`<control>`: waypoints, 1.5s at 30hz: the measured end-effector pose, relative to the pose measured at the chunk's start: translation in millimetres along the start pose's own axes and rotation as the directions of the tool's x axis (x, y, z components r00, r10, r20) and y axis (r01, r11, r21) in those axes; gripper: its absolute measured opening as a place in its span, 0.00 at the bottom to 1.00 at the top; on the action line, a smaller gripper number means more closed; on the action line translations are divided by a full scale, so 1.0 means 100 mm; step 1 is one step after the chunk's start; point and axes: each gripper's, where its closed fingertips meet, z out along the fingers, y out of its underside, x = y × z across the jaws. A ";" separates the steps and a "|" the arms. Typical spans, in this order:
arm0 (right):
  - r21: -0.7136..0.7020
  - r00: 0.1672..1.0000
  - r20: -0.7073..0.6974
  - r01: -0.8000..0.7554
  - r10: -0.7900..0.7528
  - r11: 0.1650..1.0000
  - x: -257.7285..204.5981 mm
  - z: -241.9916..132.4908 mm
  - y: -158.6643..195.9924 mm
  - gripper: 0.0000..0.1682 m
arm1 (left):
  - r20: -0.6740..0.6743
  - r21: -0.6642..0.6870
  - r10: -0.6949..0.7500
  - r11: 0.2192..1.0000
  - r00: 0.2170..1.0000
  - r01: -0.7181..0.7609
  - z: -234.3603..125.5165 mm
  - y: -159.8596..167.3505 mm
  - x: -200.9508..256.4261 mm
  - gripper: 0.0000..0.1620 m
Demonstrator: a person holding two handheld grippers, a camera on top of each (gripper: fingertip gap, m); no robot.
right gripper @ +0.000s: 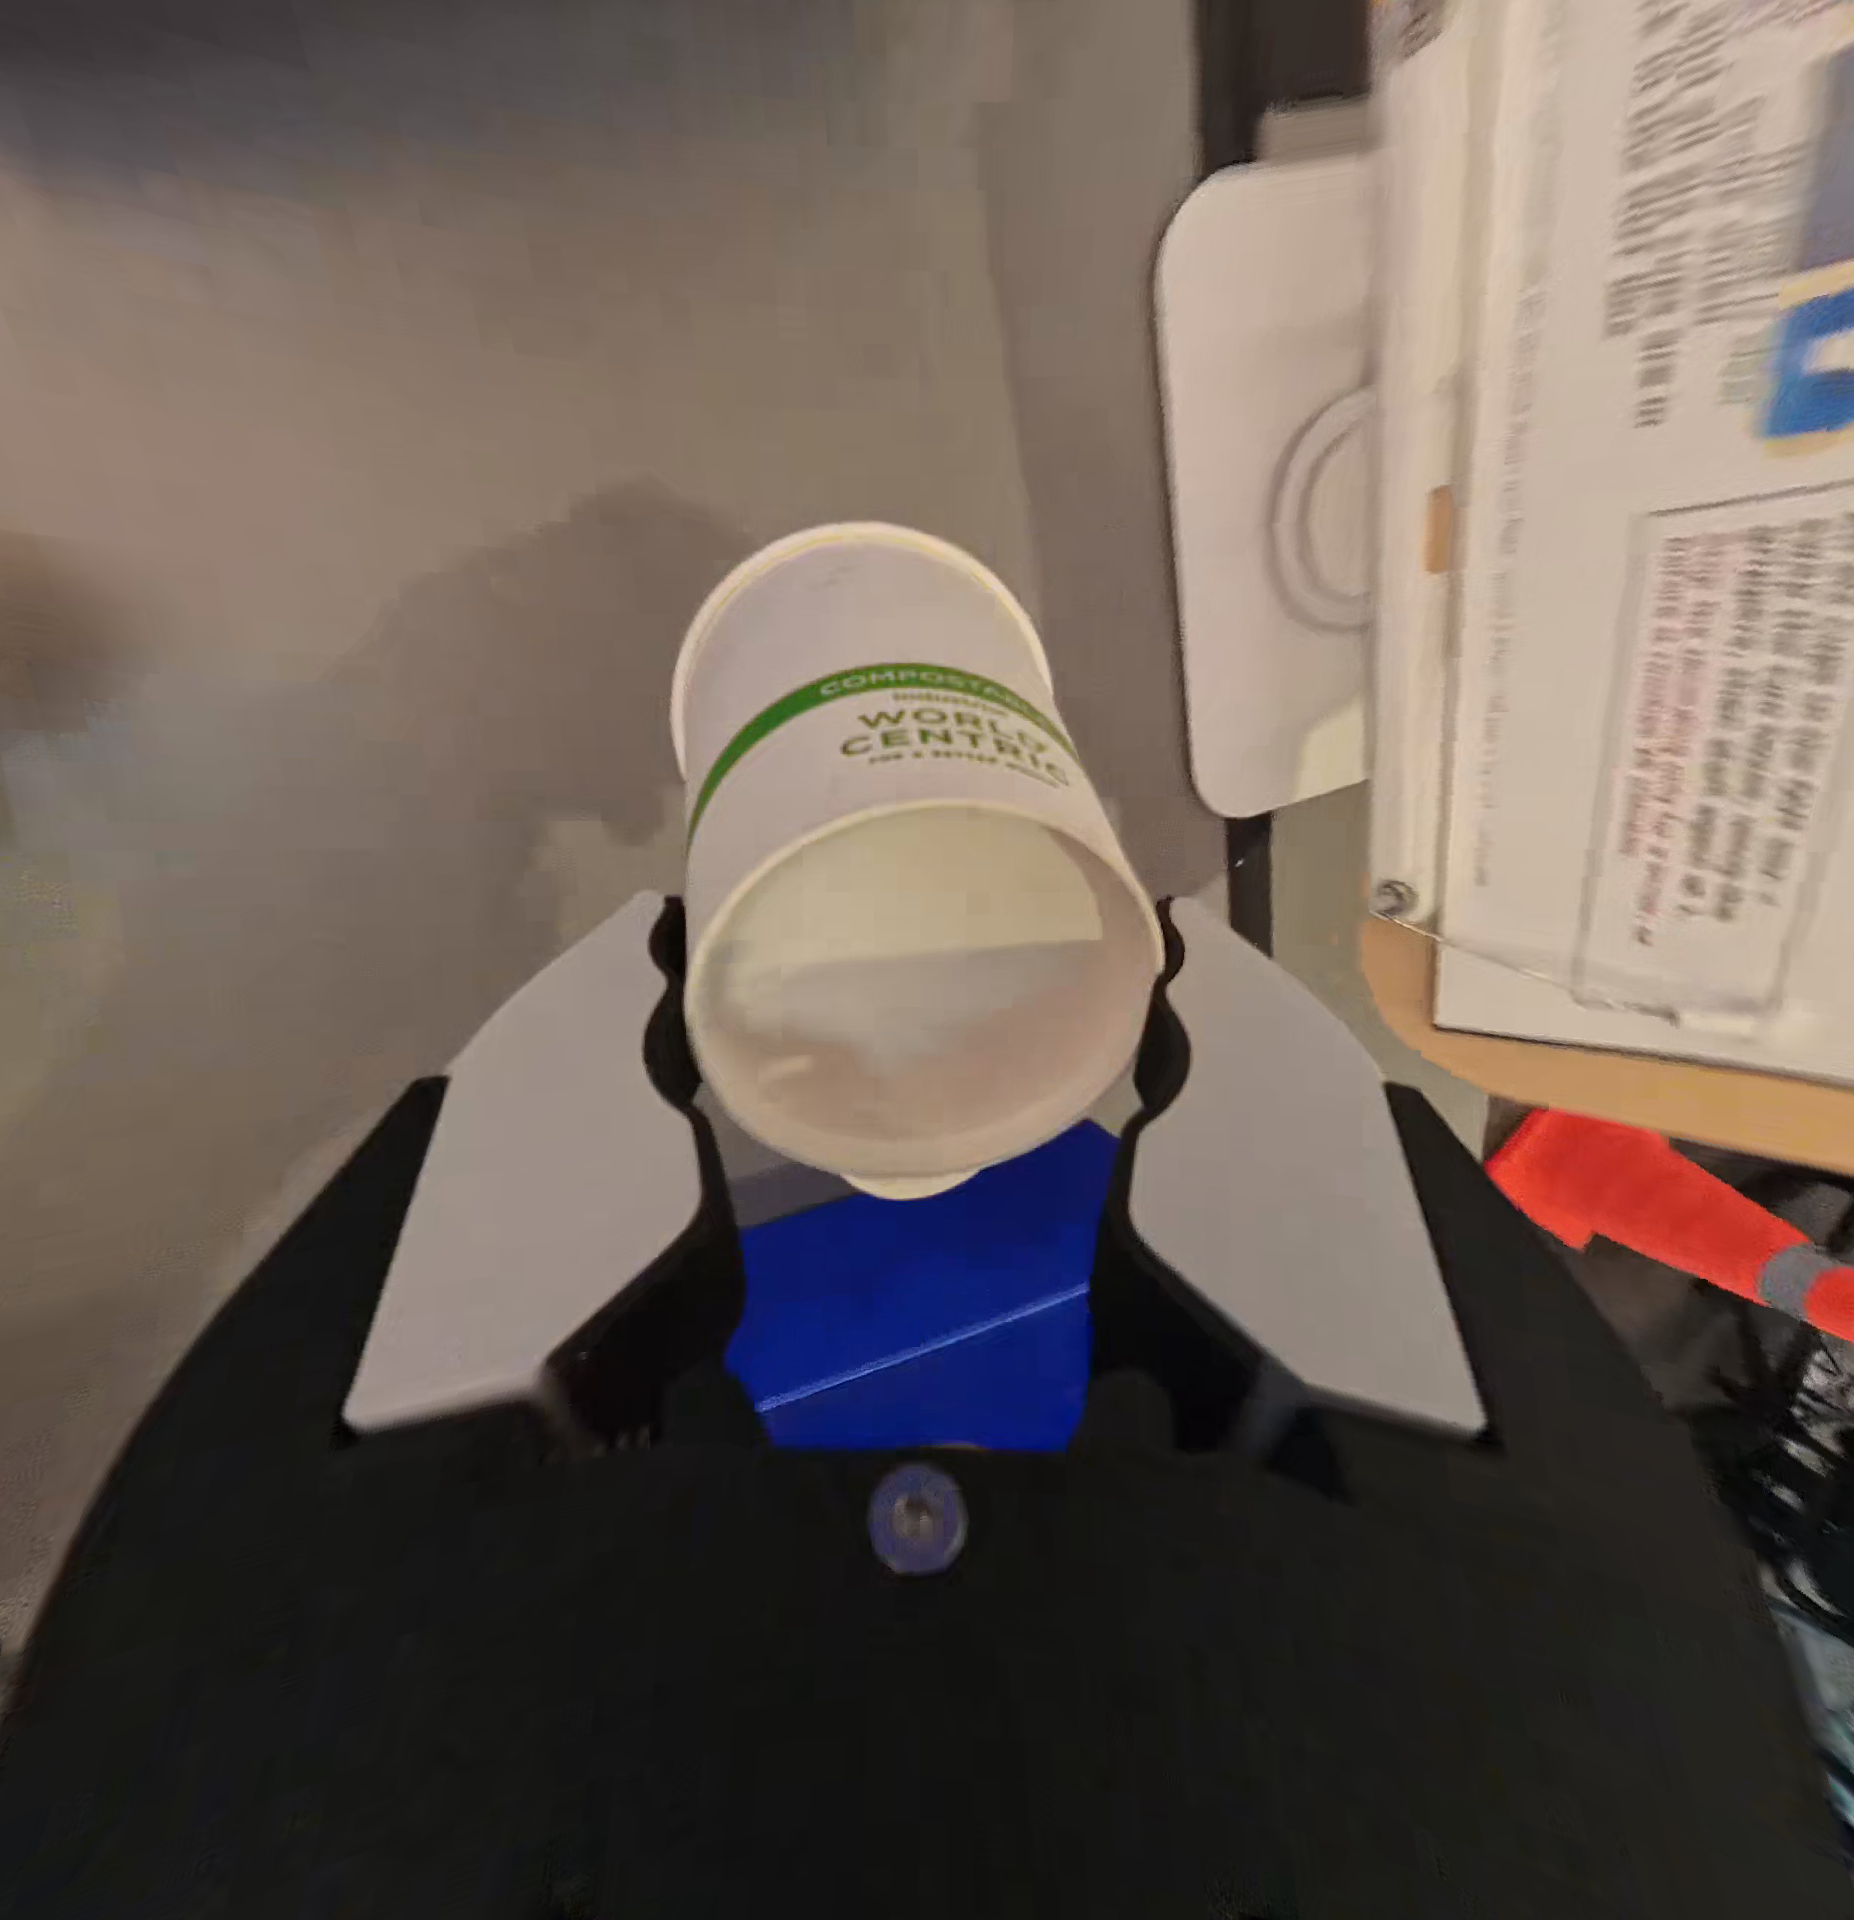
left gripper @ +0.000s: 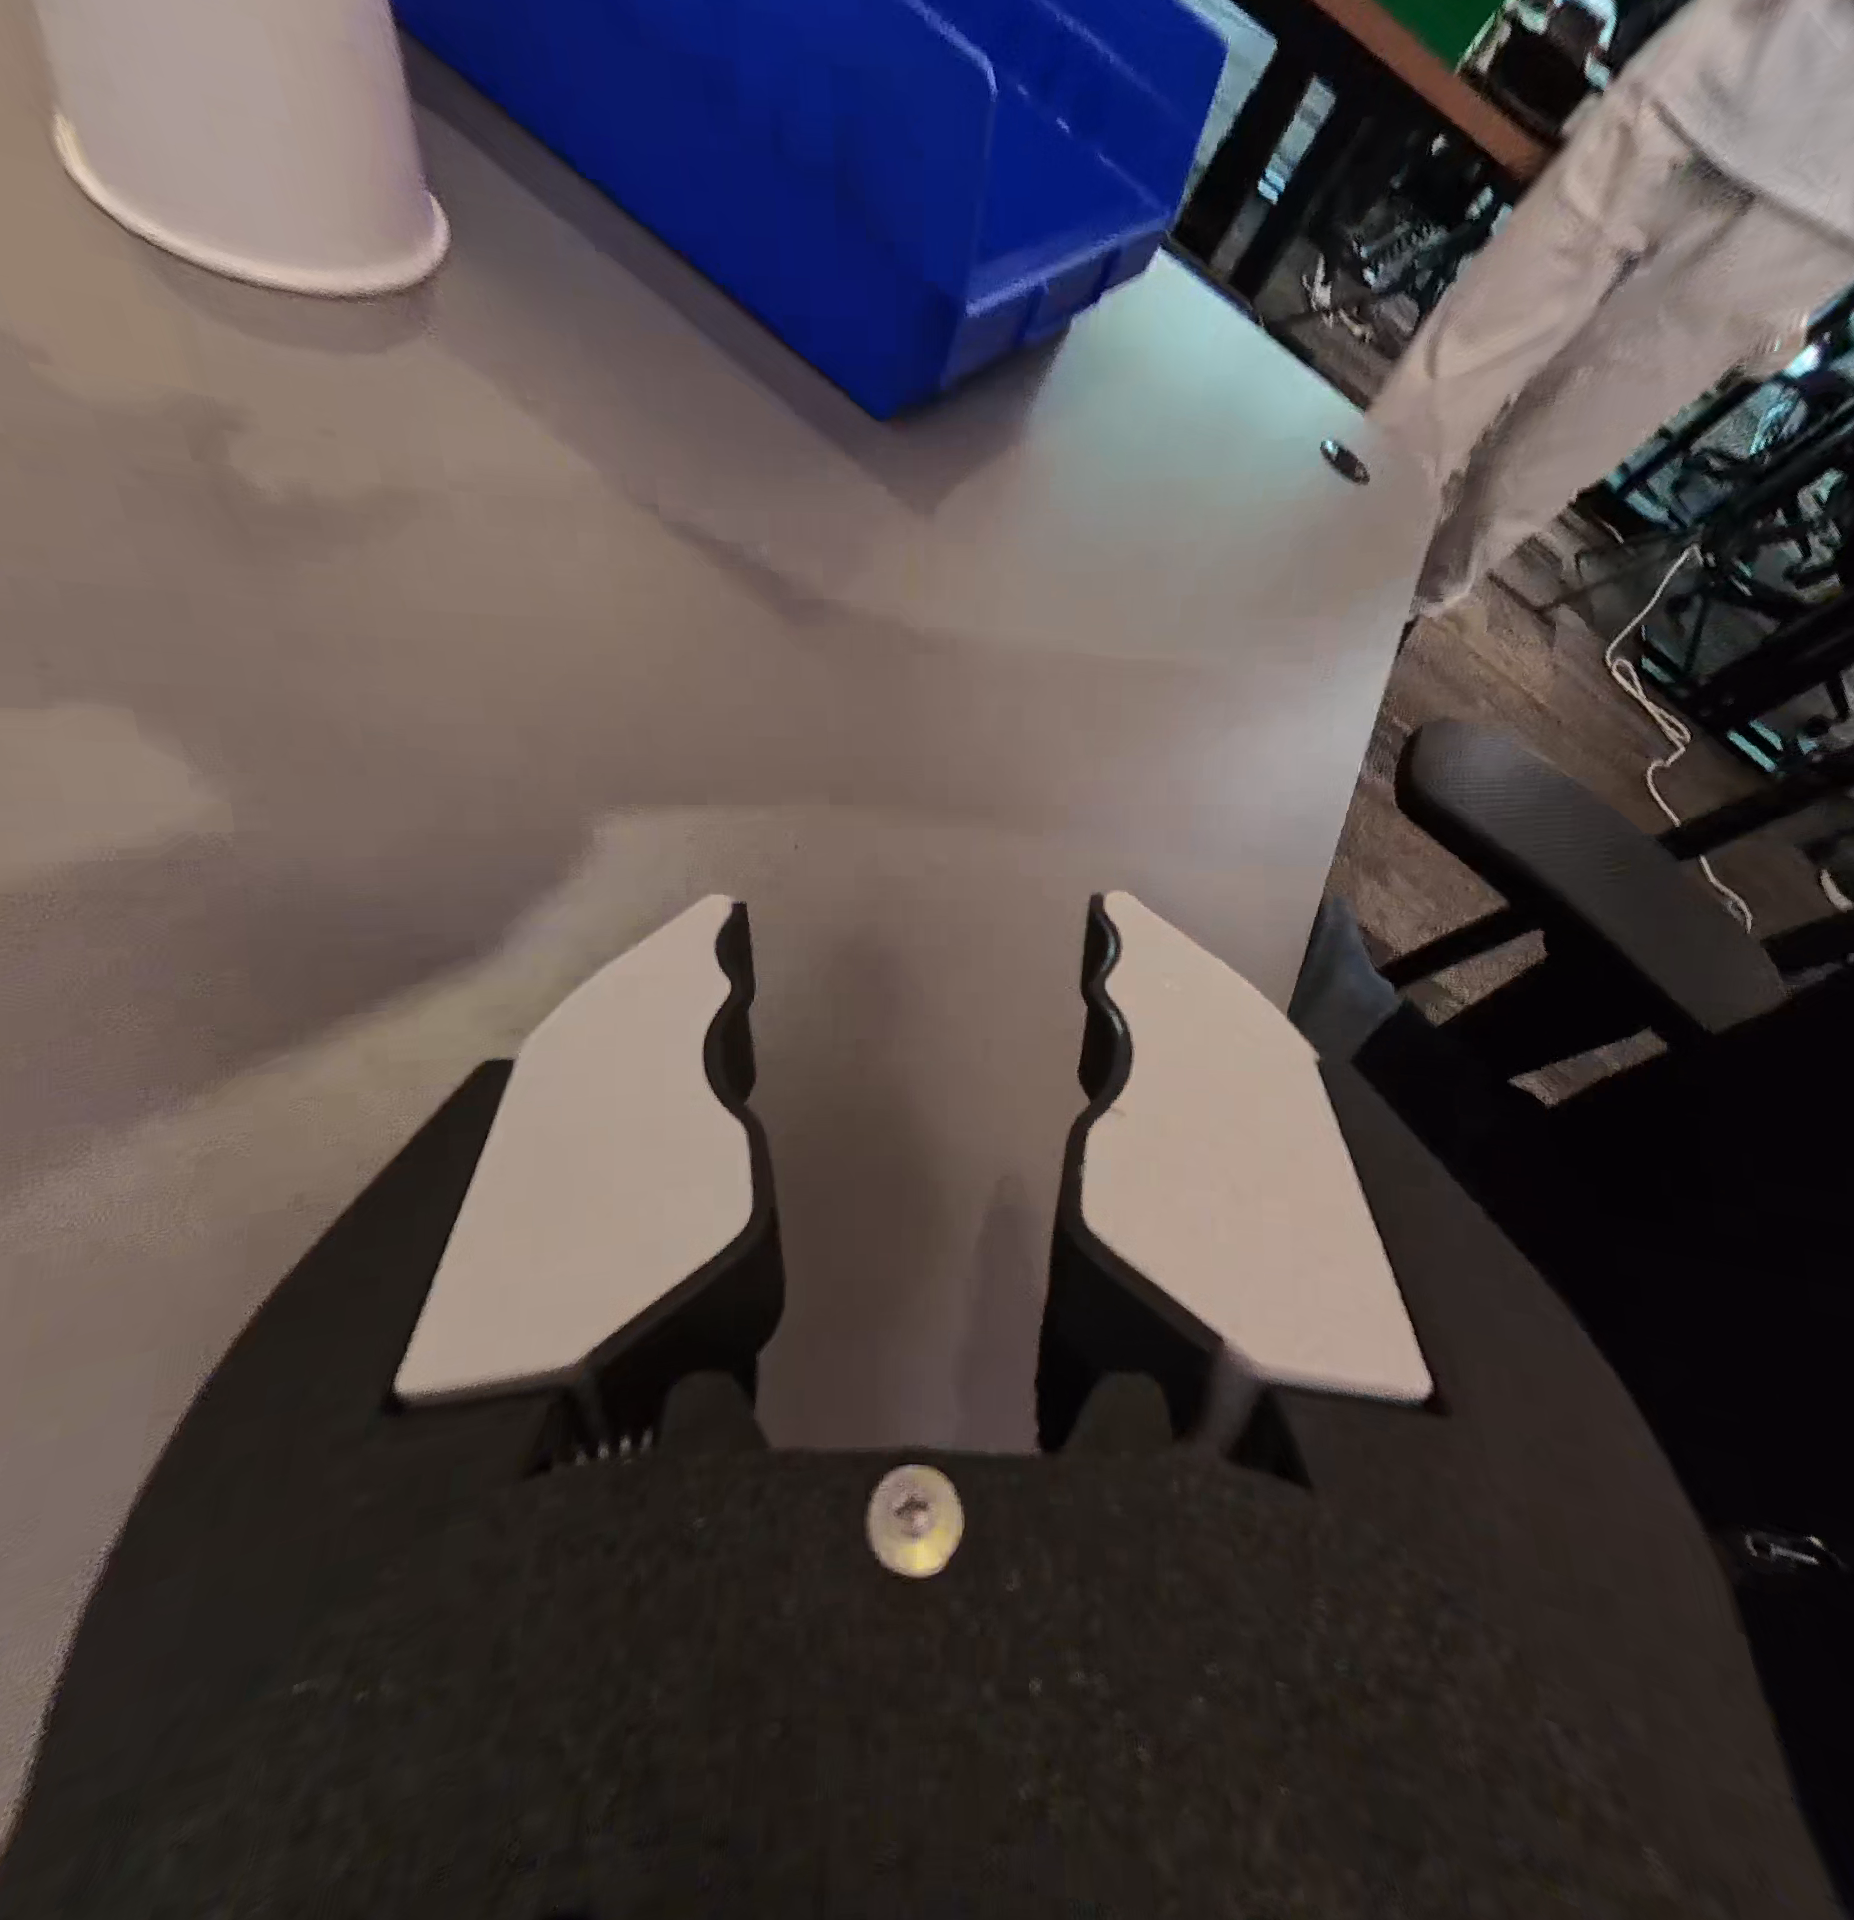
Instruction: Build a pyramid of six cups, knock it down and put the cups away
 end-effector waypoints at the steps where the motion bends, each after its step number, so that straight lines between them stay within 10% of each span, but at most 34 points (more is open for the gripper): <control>1: -0.058 0.999 0.029 0.017 -0.015 0.998 -0.03 0.14 0.00 0.50 | 0.004 -0.008 0.009 1.000 1.000 -0.009 0.02 0.02 0.00 0.37; 9: -0.236 0.988 0.152 0.036 0.000 0.971 -0.19 0.81 0.15 0.49 | -0.008 -0.021 0.064 0.998 0.998 -0.064 0.02 0.05 0.10 0.36; 25: -0.220 0.984 0.177 0.072 -0.033 0.973 -0.30 0.98 0.21 0.50 | -0.063 -0.058 0.045 0.997 0.997 -0.048 0.09 0.11 0.19 0.37; 33: 0.196 1.000 0.008 -0.030 0.029 0.980 -0.30 -0.16 -0.04 0.61 | -0.059 -0.058 0.040 0.997 0.997 -0.043 0.03 0.11 0.13 0.39; 38: 0.722 0.952 0.271 -0.297 0.138 0.625 -1.54 -0.67 0.06 0.53 | -0.064 -0.029 0.124 0.992 0.990 -0.126 -0.31 -0.15 0.07 0.32; 41: 0.732 0.791 0.599 -0.604 0.124 0.316 -2.31 -0.58 0.24 0.50 | 0.013 -0.030 0.266 0.964 0.964 -0.265 -0.73 -0.53 -0.14 0.27; 45: 0.703 0.754 0.634 -0.655 0.172 0.277 -2.80 -0.28 0.45 0.48 | 0.253 -0.280 0.476 0.869 0.842 -0.407 -1.32 -0.98 -1.01 0.19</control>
